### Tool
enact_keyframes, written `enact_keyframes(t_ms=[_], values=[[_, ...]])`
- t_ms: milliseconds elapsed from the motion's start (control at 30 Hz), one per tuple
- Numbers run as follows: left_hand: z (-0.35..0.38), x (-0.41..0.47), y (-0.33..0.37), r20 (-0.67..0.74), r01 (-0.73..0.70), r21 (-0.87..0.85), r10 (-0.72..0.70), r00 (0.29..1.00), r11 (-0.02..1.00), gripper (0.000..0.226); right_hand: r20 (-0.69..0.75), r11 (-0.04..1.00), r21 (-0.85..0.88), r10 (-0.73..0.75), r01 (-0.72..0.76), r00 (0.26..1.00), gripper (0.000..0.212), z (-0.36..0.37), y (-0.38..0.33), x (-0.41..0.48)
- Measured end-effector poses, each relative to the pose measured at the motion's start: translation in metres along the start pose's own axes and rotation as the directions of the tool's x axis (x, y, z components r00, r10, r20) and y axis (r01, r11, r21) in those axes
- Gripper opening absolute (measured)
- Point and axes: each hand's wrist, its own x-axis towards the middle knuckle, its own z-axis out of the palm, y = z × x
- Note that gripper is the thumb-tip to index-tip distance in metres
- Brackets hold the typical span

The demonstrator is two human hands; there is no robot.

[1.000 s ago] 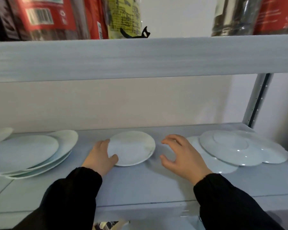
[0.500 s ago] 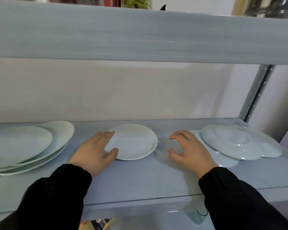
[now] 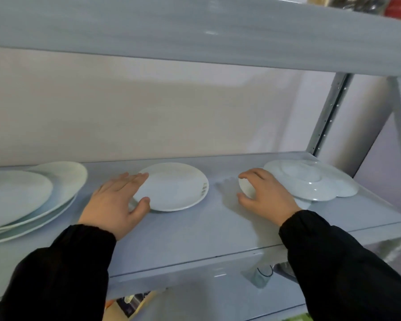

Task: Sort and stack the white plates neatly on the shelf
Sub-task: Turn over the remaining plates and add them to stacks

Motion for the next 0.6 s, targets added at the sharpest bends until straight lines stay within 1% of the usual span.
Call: enact_keyframes(t_ms=[100, 200, 333, 500, 600], values=[[0.001, 0.002, 0.001, 0.025, -0.028, -0.004, 0.028, 0.999, 1.000, 0.067, 0.052, 0.992, -0.108, 0.070, -0.064, 0.996, 0.062, -0.019, 0.021, -0.003], [0.001, 0.002, 0.002, 0.019, -0.056, 0.004, 0.056, 0.998, 0.998, 0.067, 0.126, 0.967, -0.229, 0.145, -0.113, 0.981, 0.069, -0.042, 0.039, -0.012], [0.000, 0.001, 0.005, 0.003, -0.066, -0.009, 0.066, 0.998, 0.998, 0.067, 0.208, 0.923, -0.360, 0.223, -0.138, 0.952, 0.070, -0.061, 0.055, -0.027], [0.002, 0.001, 0.001, 0.026, -0.050, -0.014, 0.051, 0.998, 0.999, 0.068, 0.265, 0.908, -0.394, 0.263, -0.144, 0.928, 0.074, -0.070, 0.065, -0.033], [0.001, 0.001, 0.004, 0.026, -0.055, -0.021, 0.055, 0.998, 0.998, 0.069, 0.275, 0.894, -0.420, 0.287, -0.153, 0.918, 0.077, -0.070, 0.072, -0.034]])
